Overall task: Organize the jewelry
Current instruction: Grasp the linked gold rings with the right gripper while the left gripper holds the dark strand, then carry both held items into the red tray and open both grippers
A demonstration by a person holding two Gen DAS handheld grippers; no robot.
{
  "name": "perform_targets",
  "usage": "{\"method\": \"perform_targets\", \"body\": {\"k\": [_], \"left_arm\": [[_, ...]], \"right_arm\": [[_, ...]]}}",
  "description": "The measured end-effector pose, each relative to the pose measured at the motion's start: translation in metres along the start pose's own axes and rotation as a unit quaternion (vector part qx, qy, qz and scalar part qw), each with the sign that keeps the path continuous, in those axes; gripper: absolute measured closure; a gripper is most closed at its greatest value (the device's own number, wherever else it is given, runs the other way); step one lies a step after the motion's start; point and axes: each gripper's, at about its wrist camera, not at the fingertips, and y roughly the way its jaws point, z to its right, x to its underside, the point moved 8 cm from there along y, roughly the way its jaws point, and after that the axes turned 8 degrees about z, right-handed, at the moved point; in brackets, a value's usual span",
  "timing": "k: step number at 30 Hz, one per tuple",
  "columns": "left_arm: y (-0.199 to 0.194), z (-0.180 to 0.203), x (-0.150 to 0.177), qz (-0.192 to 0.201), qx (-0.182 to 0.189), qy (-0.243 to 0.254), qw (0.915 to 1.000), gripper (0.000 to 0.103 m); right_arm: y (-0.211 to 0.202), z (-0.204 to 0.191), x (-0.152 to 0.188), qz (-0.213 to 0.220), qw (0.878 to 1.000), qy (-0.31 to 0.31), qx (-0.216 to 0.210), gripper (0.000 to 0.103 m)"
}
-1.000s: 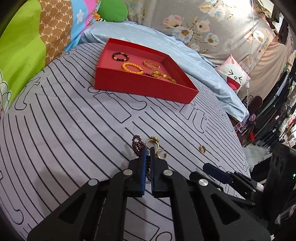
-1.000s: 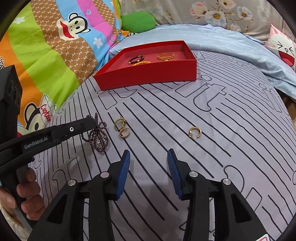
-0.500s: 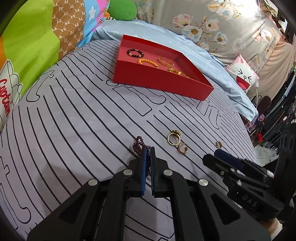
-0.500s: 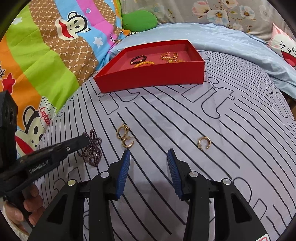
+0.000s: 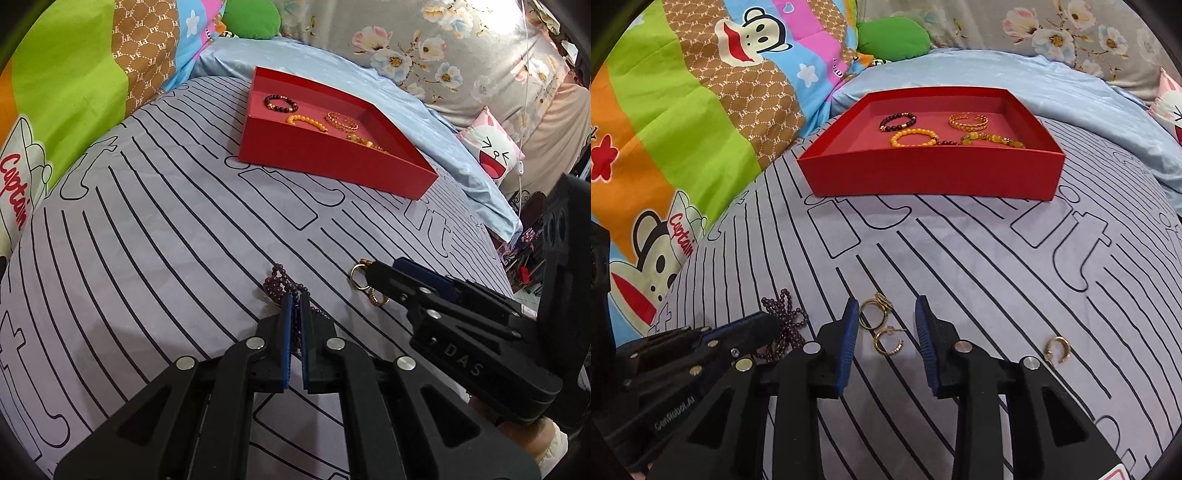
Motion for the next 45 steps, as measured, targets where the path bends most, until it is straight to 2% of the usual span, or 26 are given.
{"method": "perform_targets", "body": {"k": [8, 17, 27, 37, 45], "left_arm": [[0.005, 0.001, -0.001, -0.002, 0.005, -0.001, 1.0000, 0.099], [0.007, 0.003, -0.003, -0.002, 0.006, -0.002, 1.0000, 0.100], [0.000, 0.012, -0.015, 0.007, 0.009, 0.006, 0.9999, 0.100], [-0.006, 0.031, -0.047, 0.031, 0.014, 0.028, 0.9990, 0.100], [-0.008, 0.057, -0.100, 0.069, 0.029, 0.054, 0.9958, 0.100]], "right_arm": [[0.013, -0.001, 0.002, -0.012, 1.000, -0.001, 0.000, 0.091], [0.012, 0.000, -0.001, -0.005, 1.000, -0.001, 0.001, 0.093], [-0.008, 0.015, -0.009, 0.015, 1.000, 0.021, 0.002, 0.093], [-0.032, 0.038, -0.031, 0.043, 0.998, 0.039, 0.008, 0.093], [-0.043, 0.054, -0.073, 0.070, 0.996, 0.046, 0.003, 0.093]]}}
